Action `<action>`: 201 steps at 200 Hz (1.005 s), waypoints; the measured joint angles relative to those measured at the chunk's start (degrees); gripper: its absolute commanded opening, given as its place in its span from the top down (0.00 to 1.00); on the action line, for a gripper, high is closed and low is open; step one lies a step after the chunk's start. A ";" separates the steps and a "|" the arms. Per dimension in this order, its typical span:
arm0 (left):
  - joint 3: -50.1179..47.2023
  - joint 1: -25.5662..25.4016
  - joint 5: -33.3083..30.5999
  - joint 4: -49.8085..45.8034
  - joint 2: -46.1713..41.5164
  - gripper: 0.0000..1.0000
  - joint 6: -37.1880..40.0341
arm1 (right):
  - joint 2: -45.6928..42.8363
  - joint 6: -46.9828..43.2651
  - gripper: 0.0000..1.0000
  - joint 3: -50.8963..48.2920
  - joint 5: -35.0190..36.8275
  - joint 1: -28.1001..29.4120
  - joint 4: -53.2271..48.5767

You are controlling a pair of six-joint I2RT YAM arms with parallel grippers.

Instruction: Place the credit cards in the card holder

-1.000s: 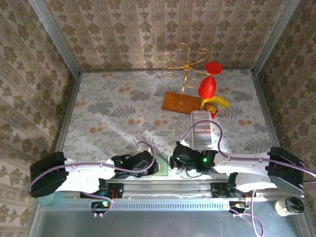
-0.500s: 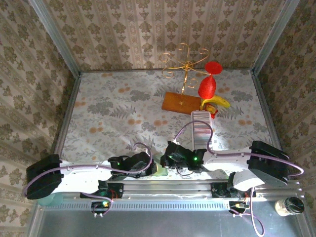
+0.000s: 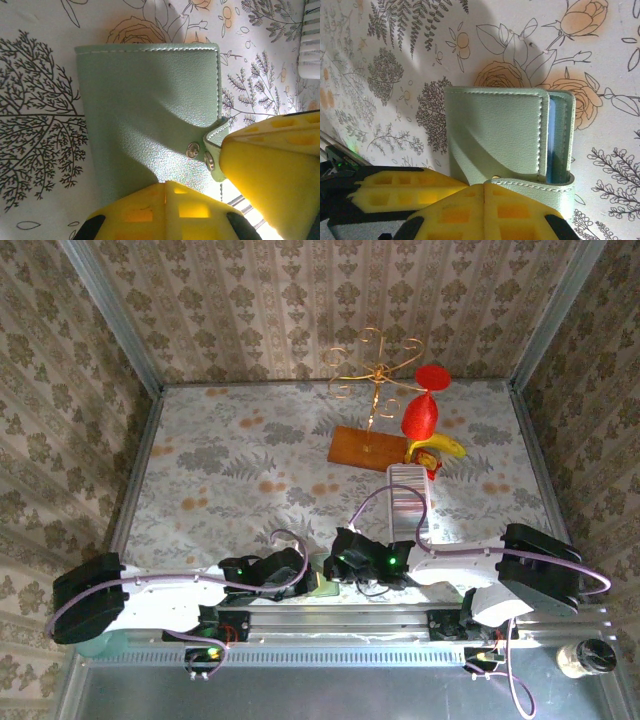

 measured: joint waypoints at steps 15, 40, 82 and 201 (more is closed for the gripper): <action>0.00 0.00 0.02 0.00 0.00 1.00 -0.02 | 0.20 -0.09 1.00 0.35 -0.02 0.00 -0.52; 0.00 0.00 0.00 0.00 0.00 1.00 -0.02 | 1.09 -0.07 1.00 0.63 -0.02 0.02 -0.31; -0.09 0.00 -0.09 0.00 0.00 1.00 -0.02 | 2.67 -0.07 1.00 1.38 -0.02 0.04 0.31; -0.11 0.00 -0.20 0.00 0.00 1.00 -0.02 | 1.49 0.11 1.00 1.38 1.49 0.07 0.04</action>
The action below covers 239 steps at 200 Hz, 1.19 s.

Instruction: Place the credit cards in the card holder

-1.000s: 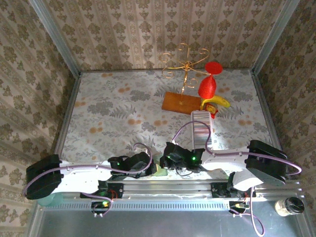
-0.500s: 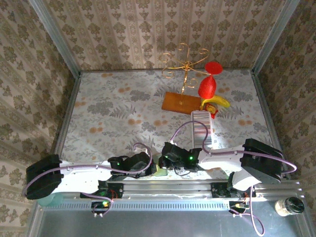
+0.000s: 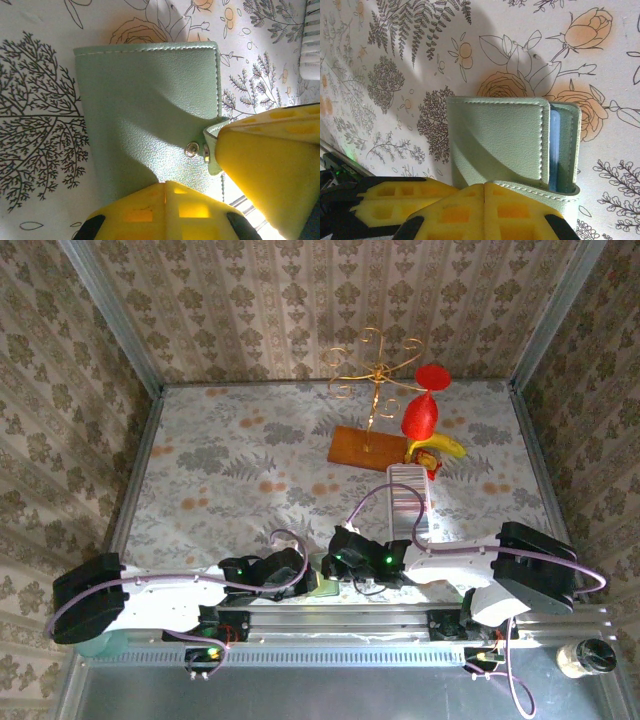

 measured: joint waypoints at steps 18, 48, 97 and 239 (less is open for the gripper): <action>0.00 0.00 -0.02 0.02 0.00 1.00 -0.02 | 0.20 0.02 1.00 0.00 -0.02 0.00 0.04; 0.00 0.00 0.00 0.02 0.00 1.00 -0.02 | 1.09 0.04 1.00 0.00 -0.04 0.00 0.72; 0.02 0.00 -0.02 0.00 0.00 1.00 0.00 | 1.49 0.04 1.00 0.00 -0.17 0.00 0.98; 0.00 0.00 -0.20 -0.22 0.00 1.00 -0.22 | 3.85 1.09 1.00 1.29 1.09 0.94 0.96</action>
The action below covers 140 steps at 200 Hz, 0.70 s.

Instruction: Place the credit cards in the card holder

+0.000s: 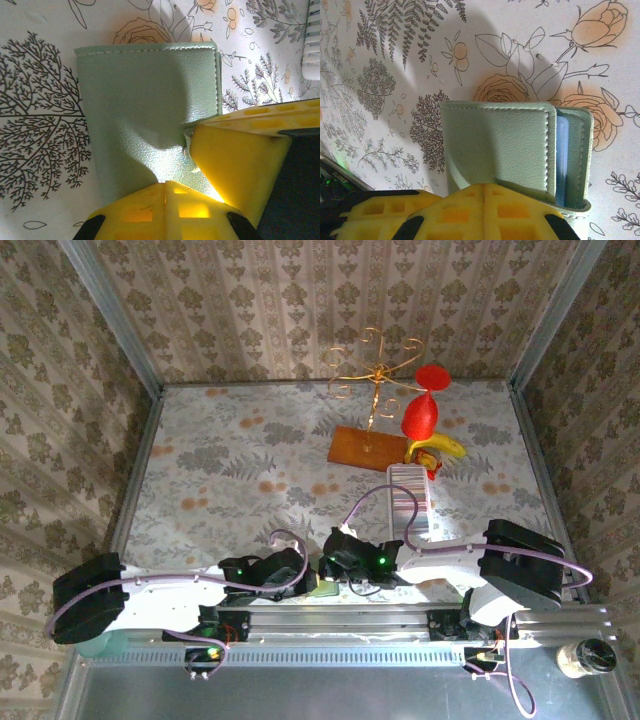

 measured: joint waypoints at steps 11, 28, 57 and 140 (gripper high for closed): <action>0.00 0.00 -0.04 -0.04 -0.02 1.00 -0.17 | 0.02 0.02 1.00 0.02 0.31 0.13 -0.04; -0.07 0.00 -0.09 -0.31 -0.26 1.00 -0.22 | 0.42 0.02 1.00 0.28 0.66 0.31 -0.13; -0.37 0.00 -0.42 -1.11 -1.11 1.00 -0.28 | 1.49 0.09 1.00 1.16 1.03 0.70 -0.55; -1.07 -0.07 -0.70 -1.53 -2.58 1.00 -0.96 | 2.01 1.55 1.00 1.11 4.70 2.78 -0.50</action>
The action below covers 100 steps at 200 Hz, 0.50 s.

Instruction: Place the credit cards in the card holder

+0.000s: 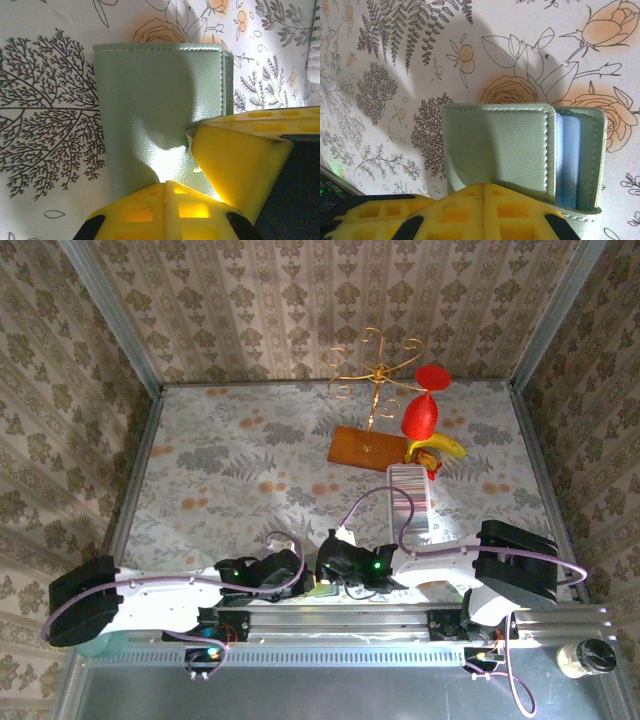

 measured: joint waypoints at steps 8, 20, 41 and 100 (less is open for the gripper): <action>-0.09 0.02 -0.04 -0.17 -0.55 1.00 -0.07 | 0.17 -0.04 1.00 0.02 0.17 0.17 -0.09; -0.33 0.02 -0.42 -0.44 -1.75 1.00 -0.13 | 0.35 -0.07 1.00 0.13 0.55 0.48 -0.17; -0.90 0.02 -1.16 -0.74 -5.20 1.00 -0.48 | 0.35 -0.07 1.00 0.31 1.03 0.74 -0.61; -1.11 0.20 -6.51 -12.35 -15.74 0.90 -0.79 | -0.04 -1.44 0.94 1.38 2.40 1.38 -2.45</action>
